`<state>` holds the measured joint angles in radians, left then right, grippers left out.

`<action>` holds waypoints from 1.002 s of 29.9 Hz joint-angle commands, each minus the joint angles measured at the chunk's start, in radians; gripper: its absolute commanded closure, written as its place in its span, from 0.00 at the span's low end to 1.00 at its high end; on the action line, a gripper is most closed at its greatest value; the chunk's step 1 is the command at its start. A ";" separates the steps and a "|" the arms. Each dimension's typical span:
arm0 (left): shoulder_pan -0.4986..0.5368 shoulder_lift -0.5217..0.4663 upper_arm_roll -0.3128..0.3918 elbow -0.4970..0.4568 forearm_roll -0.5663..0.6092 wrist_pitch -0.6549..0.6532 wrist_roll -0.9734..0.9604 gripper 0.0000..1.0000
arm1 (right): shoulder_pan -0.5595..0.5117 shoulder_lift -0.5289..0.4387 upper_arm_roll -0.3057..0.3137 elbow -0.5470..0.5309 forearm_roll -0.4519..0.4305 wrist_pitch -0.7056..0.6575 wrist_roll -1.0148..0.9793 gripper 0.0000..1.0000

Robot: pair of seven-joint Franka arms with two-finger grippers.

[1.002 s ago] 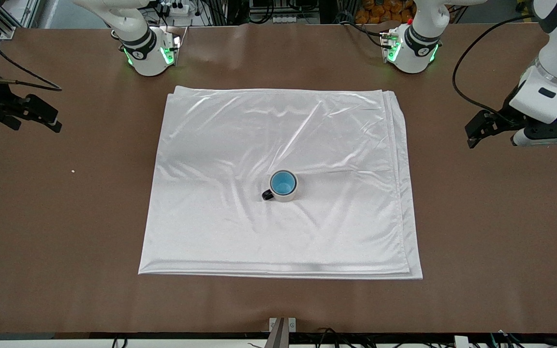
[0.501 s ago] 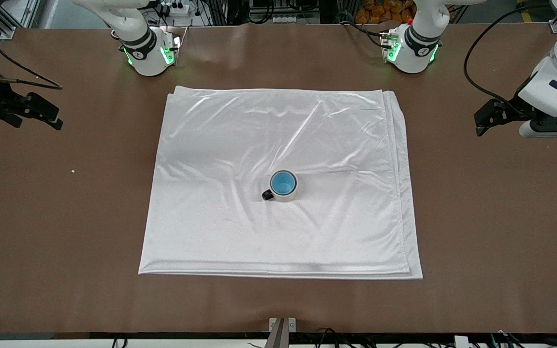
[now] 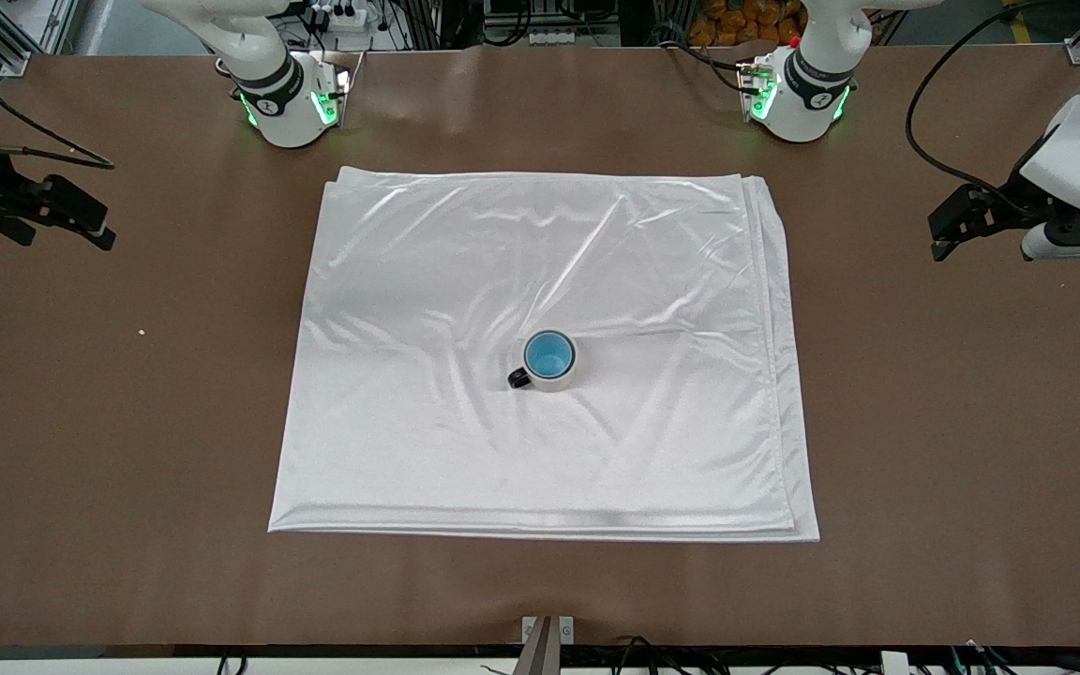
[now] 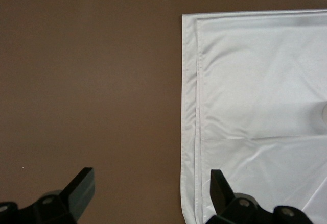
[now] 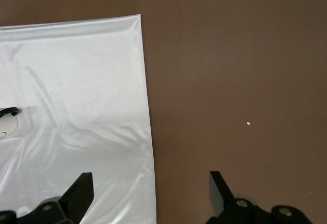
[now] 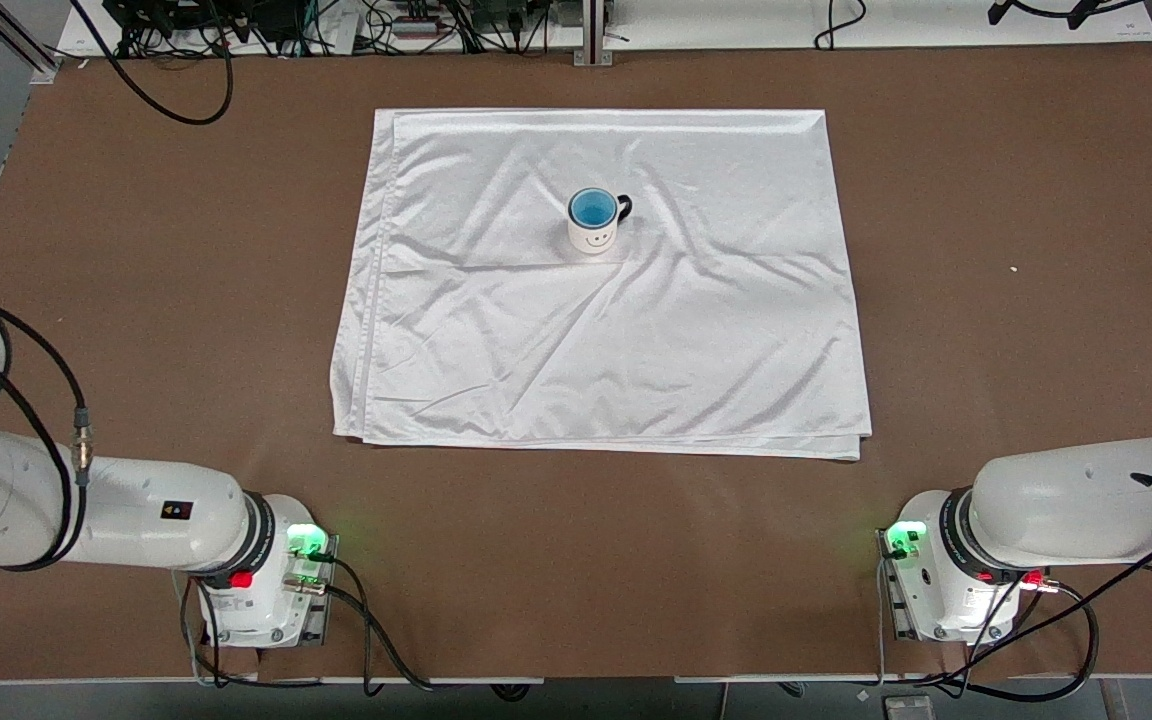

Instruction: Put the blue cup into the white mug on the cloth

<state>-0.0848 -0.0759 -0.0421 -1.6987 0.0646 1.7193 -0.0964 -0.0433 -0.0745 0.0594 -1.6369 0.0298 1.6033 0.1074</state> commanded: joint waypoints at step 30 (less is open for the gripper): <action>0.027 0.042 0.008 0.105 -0.095 -0.095 0.053 0.00 | -0.029 0.013 0.014 0.035 -0.014 -0.016 -0.011 0.00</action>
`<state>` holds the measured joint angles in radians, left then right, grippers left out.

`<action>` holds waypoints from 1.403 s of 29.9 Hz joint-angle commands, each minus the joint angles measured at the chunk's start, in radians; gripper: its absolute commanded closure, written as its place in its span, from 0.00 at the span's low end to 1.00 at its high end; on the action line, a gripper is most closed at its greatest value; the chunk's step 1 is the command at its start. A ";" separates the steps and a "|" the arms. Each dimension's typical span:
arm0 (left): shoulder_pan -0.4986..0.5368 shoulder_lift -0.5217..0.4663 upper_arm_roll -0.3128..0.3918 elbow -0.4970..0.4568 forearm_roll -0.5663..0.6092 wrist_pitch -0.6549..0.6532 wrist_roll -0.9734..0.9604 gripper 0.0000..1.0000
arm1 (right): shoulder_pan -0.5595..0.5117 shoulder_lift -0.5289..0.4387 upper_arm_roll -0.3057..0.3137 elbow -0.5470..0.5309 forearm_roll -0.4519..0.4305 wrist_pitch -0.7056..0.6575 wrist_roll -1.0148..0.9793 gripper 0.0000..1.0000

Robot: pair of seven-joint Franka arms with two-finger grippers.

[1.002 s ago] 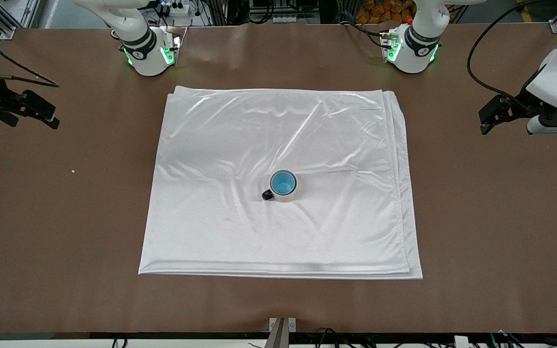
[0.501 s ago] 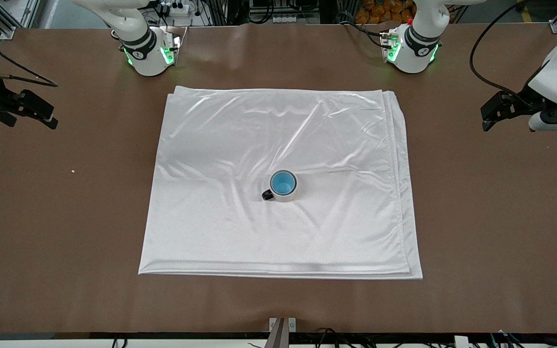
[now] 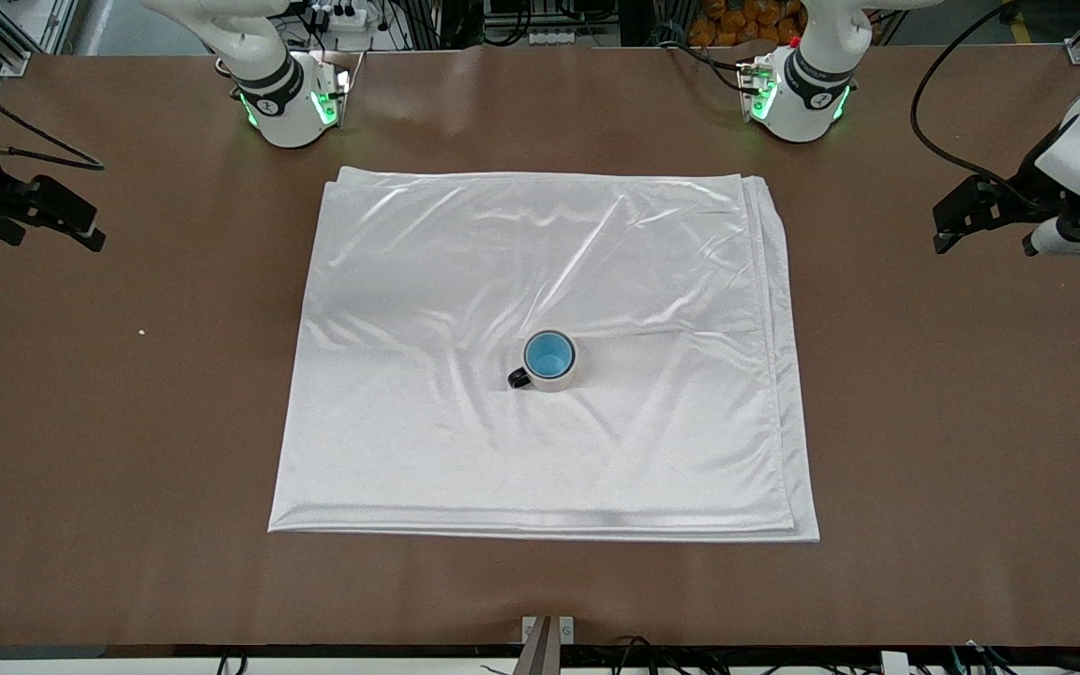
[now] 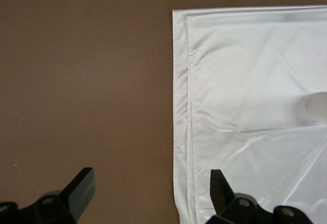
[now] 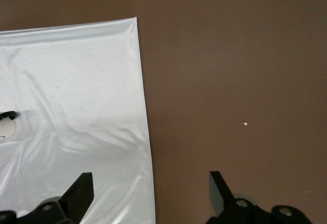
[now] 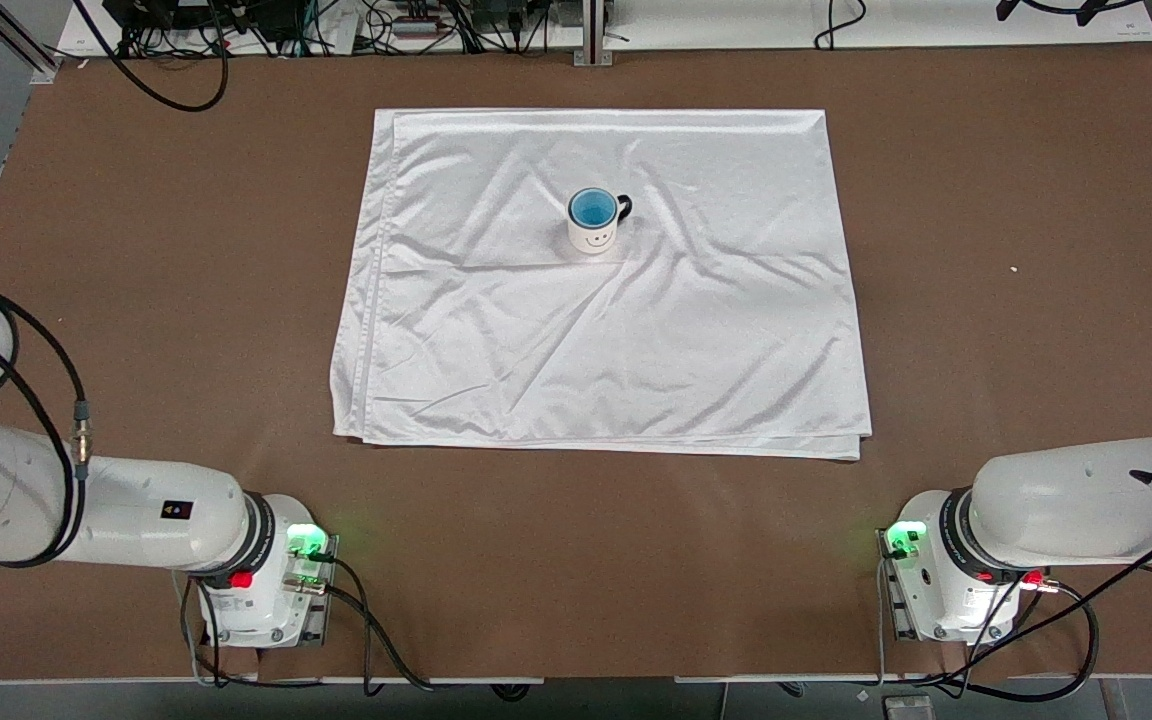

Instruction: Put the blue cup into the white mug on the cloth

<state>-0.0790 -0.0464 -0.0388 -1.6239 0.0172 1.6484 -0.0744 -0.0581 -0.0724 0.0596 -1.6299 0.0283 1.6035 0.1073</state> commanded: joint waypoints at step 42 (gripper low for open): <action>0.050 0.034 0.005 0.033 -0.032 -0.027 0.031 0.00 | -0.017 0.011 0.014 0.019 -0.011 -0.020 -0.011 0.00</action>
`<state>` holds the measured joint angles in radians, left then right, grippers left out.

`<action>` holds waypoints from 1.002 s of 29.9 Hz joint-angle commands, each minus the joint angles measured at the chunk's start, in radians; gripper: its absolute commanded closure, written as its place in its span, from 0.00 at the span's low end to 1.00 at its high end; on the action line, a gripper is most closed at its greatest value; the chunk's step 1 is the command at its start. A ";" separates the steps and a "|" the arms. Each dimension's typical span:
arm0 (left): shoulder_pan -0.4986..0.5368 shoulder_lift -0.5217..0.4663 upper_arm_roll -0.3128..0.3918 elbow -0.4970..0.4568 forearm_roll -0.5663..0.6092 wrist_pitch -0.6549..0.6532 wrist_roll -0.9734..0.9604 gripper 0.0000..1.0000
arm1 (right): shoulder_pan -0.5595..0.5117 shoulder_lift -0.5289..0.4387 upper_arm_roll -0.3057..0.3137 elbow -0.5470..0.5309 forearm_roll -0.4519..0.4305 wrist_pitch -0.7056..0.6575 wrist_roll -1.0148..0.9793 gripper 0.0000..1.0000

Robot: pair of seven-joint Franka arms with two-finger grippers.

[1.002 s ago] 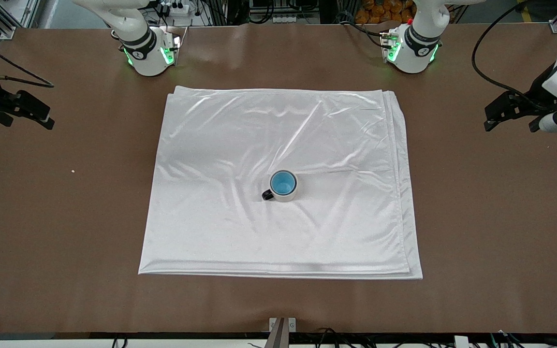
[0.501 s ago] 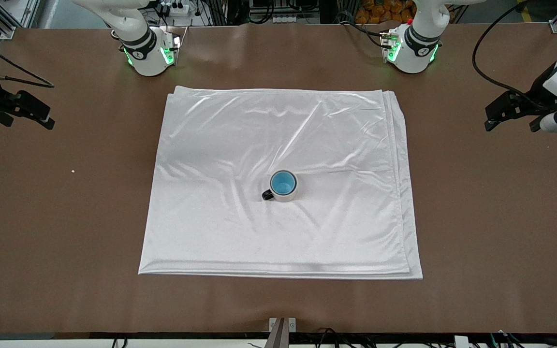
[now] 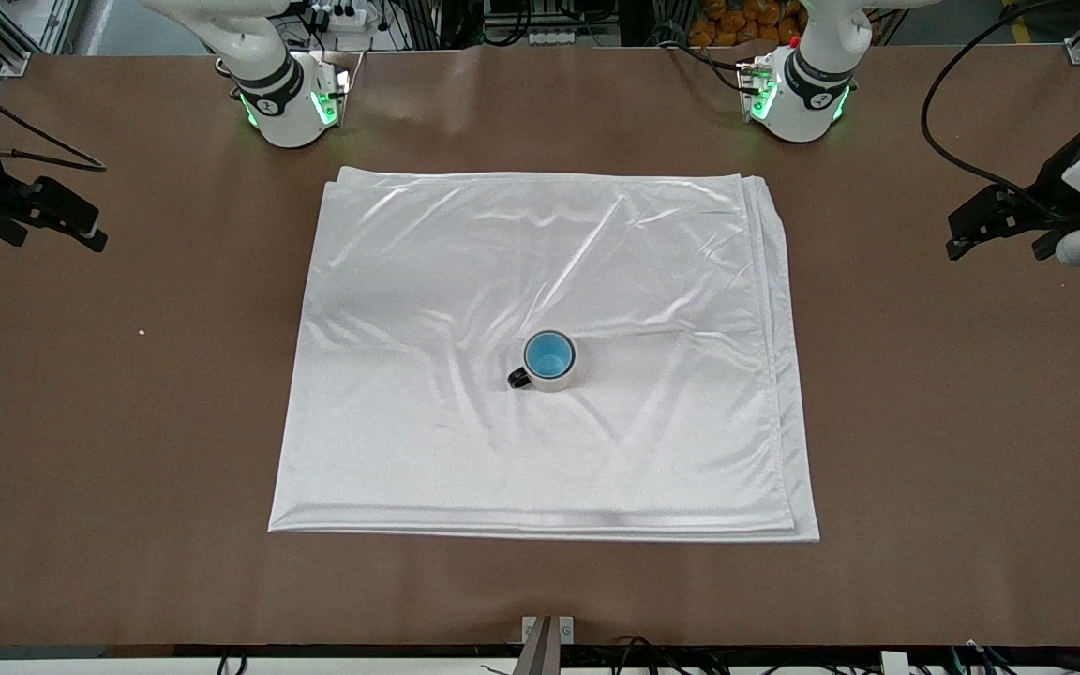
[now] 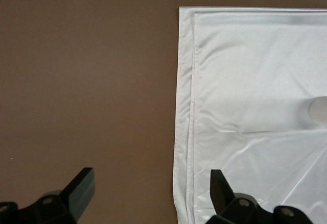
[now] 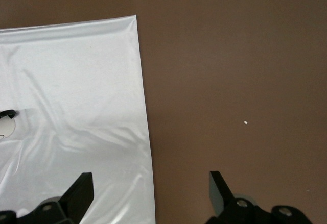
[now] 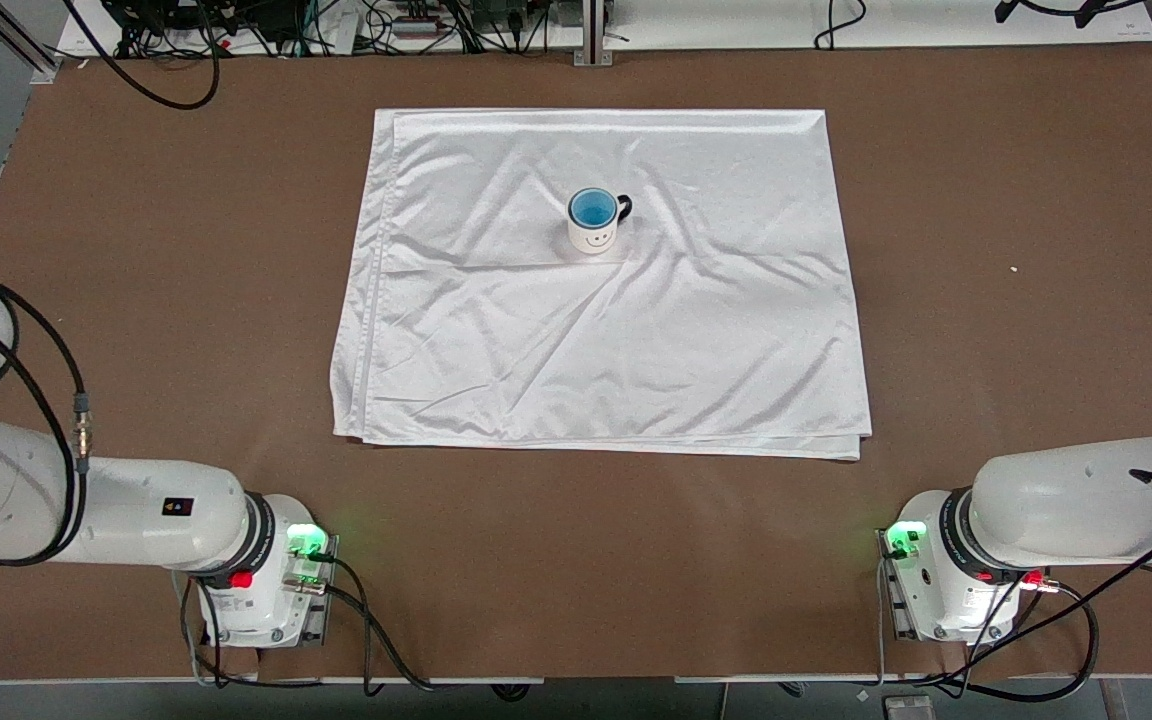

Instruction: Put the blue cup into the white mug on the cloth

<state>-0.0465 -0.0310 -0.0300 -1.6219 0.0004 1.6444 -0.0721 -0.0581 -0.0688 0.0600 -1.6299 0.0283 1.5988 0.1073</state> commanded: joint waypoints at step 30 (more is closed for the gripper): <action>0.019 0.033 -0.008 0.033 -0.013 -0.023 0.026 0.00 | -0.014 0.009 0.014 0.025 -0.007 -0.016 -0.011 0.00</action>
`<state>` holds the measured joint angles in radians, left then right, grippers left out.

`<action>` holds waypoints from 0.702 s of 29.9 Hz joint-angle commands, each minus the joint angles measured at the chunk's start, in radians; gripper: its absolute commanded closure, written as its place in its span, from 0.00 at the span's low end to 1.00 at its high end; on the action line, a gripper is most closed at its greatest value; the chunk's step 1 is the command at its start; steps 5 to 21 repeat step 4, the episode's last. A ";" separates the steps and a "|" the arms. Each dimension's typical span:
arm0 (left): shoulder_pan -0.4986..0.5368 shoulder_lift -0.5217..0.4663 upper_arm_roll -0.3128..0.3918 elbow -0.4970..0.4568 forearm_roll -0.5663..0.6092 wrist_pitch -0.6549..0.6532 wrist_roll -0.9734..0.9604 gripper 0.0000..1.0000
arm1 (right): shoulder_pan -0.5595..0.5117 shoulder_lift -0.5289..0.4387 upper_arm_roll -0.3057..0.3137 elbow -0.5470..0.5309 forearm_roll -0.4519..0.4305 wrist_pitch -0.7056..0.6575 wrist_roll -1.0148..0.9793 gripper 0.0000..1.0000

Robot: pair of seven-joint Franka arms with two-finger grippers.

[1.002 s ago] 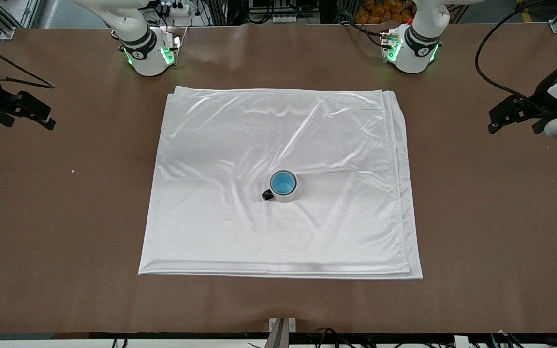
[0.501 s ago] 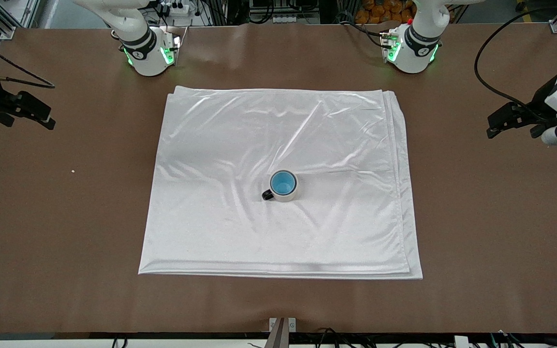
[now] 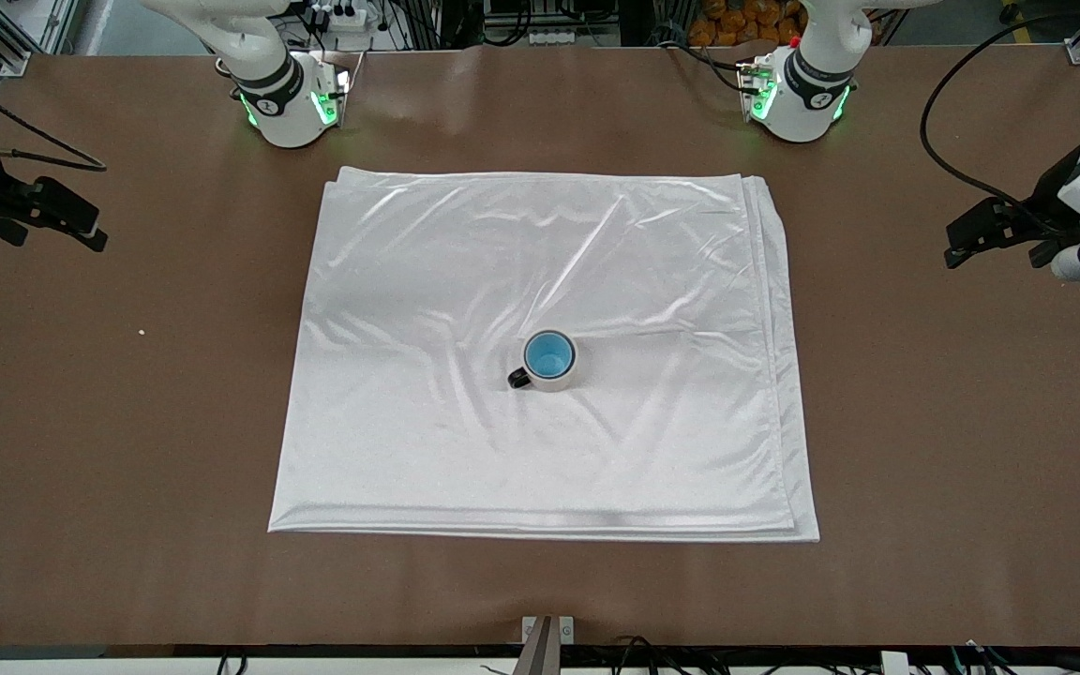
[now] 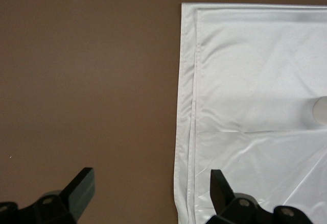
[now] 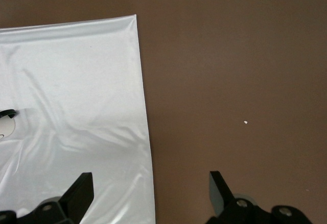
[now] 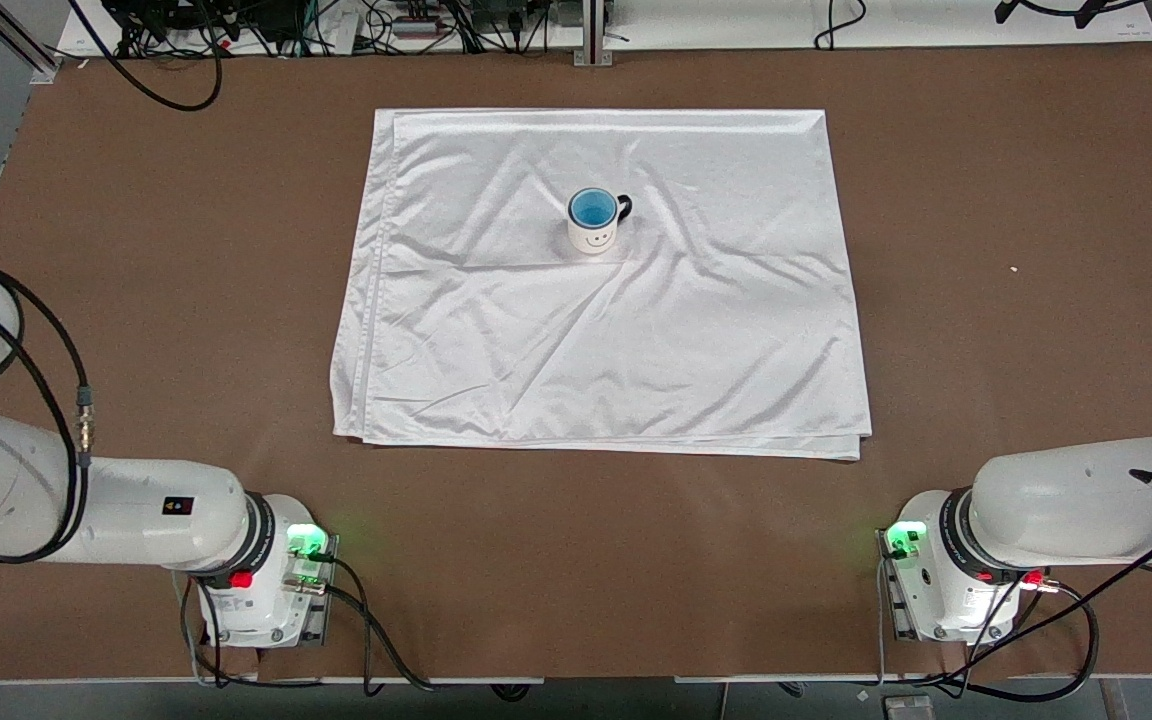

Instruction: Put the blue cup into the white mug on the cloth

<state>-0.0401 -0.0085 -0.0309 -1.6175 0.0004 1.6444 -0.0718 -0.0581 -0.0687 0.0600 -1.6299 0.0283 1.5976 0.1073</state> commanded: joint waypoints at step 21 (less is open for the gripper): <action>0.012 0.009 -0.007 0.028 -0.013 -0.023 0.024 0.00 | -0.014 0.009 0.014 0.025 -0.005 -0.013 -0.011 0.00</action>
